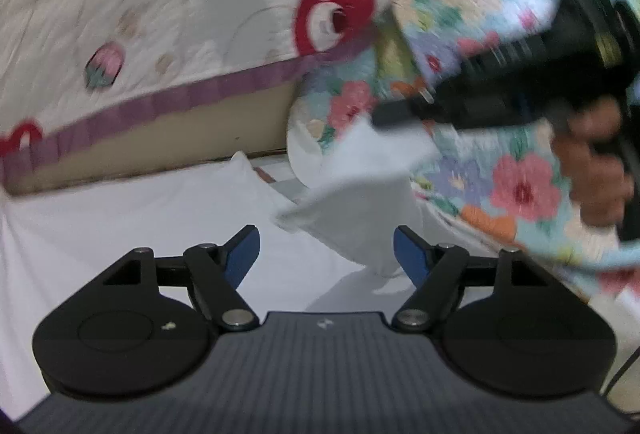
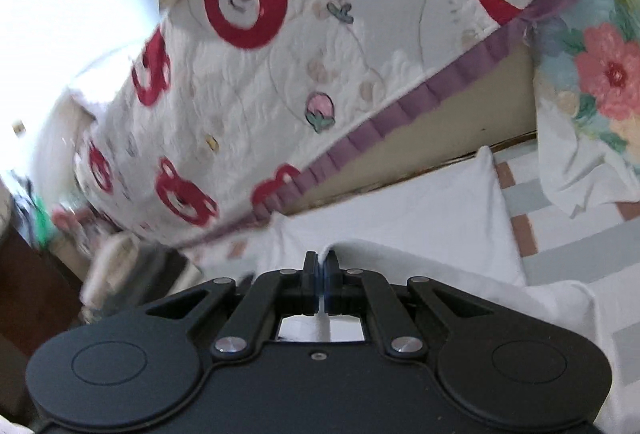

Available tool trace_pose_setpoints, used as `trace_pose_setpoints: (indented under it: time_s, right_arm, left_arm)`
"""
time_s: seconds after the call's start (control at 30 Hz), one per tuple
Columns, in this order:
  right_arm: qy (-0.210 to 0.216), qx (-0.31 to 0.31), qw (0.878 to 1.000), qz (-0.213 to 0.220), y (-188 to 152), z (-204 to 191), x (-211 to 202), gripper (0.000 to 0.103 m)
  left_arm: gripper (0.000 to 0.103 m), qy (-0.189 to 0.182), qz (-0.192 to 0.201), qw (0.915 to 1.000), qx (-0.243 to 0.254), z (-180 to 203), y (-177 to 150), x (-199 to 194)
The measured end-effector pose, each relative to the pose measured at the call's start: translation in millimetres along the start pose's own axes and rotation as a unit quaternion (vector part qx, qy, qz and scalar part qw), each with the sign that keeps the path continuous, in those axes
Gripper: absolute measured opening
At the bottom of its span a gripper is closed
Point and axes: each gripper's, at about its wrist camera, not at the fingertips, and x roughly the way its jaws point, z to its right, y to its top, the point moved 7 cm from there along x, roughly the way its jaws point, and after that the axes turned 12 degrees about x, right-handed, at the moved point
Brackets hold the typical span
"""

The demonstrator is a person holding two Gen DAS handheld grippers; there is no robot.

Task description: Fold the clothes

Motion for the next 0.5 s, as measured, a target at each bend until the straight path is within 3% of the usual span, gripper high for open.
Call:
trace_pose_setpoints:
  time_s: [0.1,0.27,0.33,0.37,0.4,0.47,0.5]
  right_arm:
    - [-0.011,0.012,1.0,0.0,-2,8,0,0.004]
    - [0.012,0.015,1.0,-0.018,-10,3,2,0.004]
    - [0.029,0.015,0.999,-0.03,-14,-3,4,0.005]
    - [0.042,0.019,0.998,-0.039,-17,-6,5,0.005]
    - [0.055,0.022,0.997,-0.048,-20,-9,6,0.005]
    - [0.066,0.021,0.995,-0.067,-27,-10,6,0.008]
    - [0.052,0.004,0.996,-0.07,-31,-6,2,0.009]
  left_arm:
    - [0.073,-0.003,0.01,0.9999,-0.005,-7,1,-3]
    - [0.074,-0.022,0.026,0.9993,0.013,5,4,-4]
    - [0.069,-0.025,0.03,0.9991,0.016,7,2,-4]
    - [0.024,-0.028,0.027,0.9989,0.024,9,0,-4]
    - [0.003,-0.028,0.014,0.9983,0.049,12,-2,-2]
    - [0.003,-0.024,-0.012,0.9956,0.09,16,-5,2]
    - [0.003,-0.008,-0.018,0.996,0.088,11,-6,2]
